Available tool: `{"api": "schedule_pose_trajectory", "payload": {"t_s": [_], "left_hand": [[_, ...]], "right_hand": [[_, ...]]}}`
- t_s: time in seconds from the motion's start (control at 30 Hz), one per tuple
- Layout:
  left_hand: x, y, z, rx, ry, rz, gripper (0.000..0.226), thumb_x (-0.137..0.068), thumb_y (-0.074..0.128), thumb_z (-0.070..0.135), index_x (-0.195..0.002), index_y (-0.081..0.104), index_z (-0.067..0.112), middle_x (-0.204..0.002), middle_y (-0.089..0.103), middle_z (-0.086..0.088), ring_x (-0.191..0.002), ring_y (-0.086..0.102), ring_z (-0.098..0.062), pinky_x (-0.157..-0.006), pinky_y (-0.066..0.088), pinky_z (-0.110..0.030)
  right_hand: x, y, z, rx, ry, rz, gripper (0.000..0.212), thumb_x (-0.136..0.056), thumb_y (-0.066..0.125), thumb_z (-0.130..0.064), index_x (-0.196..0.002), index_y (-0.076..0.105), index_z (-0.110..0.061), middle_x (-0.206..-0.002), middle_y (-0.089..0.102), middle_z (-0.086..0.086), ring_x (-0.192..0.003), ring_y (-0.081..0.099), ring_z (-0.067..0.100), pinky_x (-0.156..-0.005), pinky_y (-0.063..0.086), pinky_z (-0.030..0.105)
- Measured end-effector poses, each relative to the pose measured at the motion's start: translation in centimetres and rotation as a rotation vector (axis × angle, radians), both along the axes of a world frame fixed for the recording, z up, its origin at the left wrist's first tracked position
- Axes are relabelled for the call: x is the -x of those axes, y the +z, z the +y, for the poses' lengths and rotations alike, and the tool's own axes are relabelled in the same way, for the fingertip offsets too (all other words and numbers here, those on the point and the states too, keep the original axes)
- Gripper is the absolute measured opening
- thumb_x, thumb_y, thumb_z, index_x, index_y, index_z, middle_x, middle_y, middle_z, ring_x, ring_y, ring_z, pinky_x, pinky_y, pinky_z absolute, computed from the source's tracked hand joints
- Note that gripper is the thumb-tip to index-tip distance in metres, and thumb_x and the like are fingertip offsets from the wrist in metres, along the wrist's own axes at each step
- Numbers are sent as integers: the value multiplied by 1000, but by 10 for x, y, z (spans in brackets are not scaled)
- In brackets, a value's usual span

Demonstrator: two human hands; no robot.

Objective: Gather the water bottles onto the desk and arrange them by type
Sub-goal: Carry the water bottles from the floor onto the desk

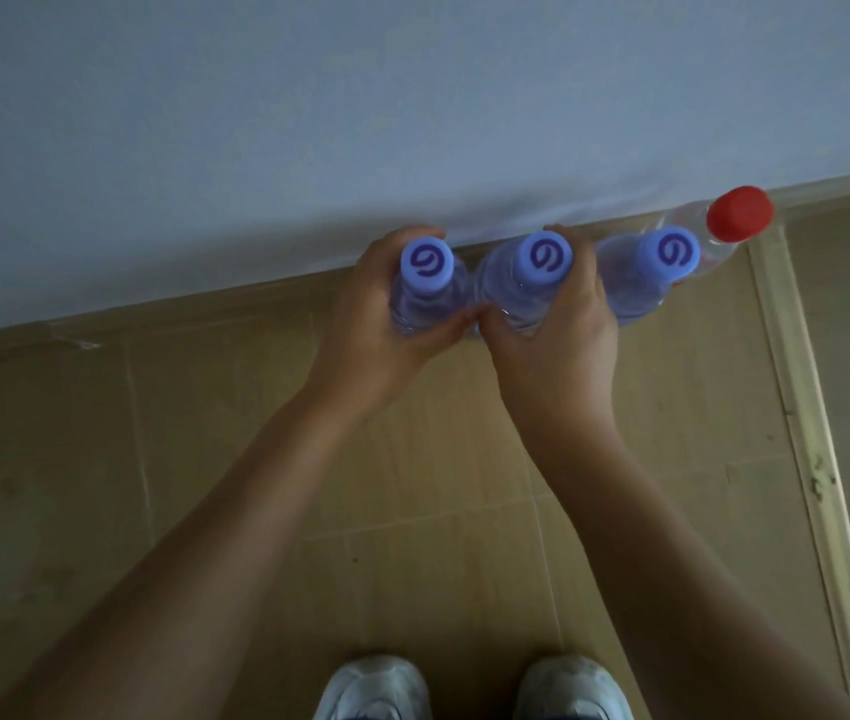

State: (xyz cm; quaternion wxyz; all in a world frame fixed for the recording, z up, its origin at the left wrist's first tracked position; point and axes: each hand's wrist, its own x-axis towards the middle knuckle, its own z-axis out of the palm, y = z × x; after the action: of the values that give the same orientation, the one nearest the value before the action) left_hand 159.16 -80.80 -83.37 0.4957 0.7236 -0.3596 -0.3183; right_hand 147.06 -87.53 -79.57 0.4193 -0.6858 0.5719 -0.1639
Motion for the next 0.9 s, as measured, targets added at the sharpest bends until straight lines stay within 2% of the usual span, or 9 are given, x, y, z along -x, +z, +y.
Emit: {"api": "schedule_pose_trajectory", "payload": {"t_s": [0.1,0.23,0.33,0.43,0.47,0.57,0.63,0.77,0.9], "left_hand": [[-1,-3,3,19,-17,-29,49,-76,83,11,-113,52,22,-105,58,9,-98,58,5,-90,48,-20],[5,20,16,-18,-12,-40,44,-77,82,28,-104,53,47,-97,61,21,-93,59,8,-83,48,-14],[13,52,37,-60,-17,-23,41,-76,78,43,-107,53,54,-102,61,35,-99,60,9,-86,48,-12],[24,94,58,-92,30,62,44,-70,79,54,-108,58,51,-104,65,33,-106,63,-3,-96,52,-34],[28,114,65,-99,28,62,45,-69,78,55,-109,58,53,-106,64,33,-108,62,-3,-97,51,-33],[38,185,75,-126,-30,26,47,-70,76,58,-112,54,61,-110,60,39,-108,58,9,-91,46,-12],[43,234,76,-131,-74,22,48,-70,75,59,-113,53,60,-111,59,40,-107,57,12,-88,44,-6],[58,335,65,-113,-168,22,54,-70,81,45,-115,52,45,-106,58,43,-105,57,14,-85,43,-4],[76,444,42,-70,-267,-52,52,-75,80,38,-115,51,23,-101,60,25,-96,58,15,-76,43,-1]], "right_hand": [[0,0,2,22,11,4,51,-82,77,-13,-124,50,-10,-120,63,5,-110,60,23,-85,49,34],[7,17,7,-20,37,-17,40,-78,79,-8,-112,58,-9,-108,65,3,-101,61,22,-85,50,39],[22,53,23,-83,7,-55,39,-76,82,-12,-108,60,-16,-97,65,-9,-90,61,7,-79,49,22],[44,111,39,-123,-8,-111,41,-74,84,-14,-105,60,-24,-91,65,-20,-85,61,-8,-75,46,6],[50,134,43,-136,0,-118,40,-74,84,-15,-104,60,-26,-92,65,-20,-87,61,-9,-75,45,5],[67,205,53,-154,22,-110,43,-75,85,-18,-113,64,-22,-101,69,-12,-97,63,2,-82,49,13],[77,253,57,-141,7,-116,47,-74,85,-19,-116,64,-21,-104,70,-8,-99,64,6,-83,50,18],[97,348,59,-107,-36,-140,53,-73,87,-20,-121,64,-20,-112,69,-5,-105,63,7,-86,47,14],[122,439,57,-49,-142,-196,54,-72,88,-18,-121,66,-17,-113,70,-5,-107,63,9,-89,47,15]]}}
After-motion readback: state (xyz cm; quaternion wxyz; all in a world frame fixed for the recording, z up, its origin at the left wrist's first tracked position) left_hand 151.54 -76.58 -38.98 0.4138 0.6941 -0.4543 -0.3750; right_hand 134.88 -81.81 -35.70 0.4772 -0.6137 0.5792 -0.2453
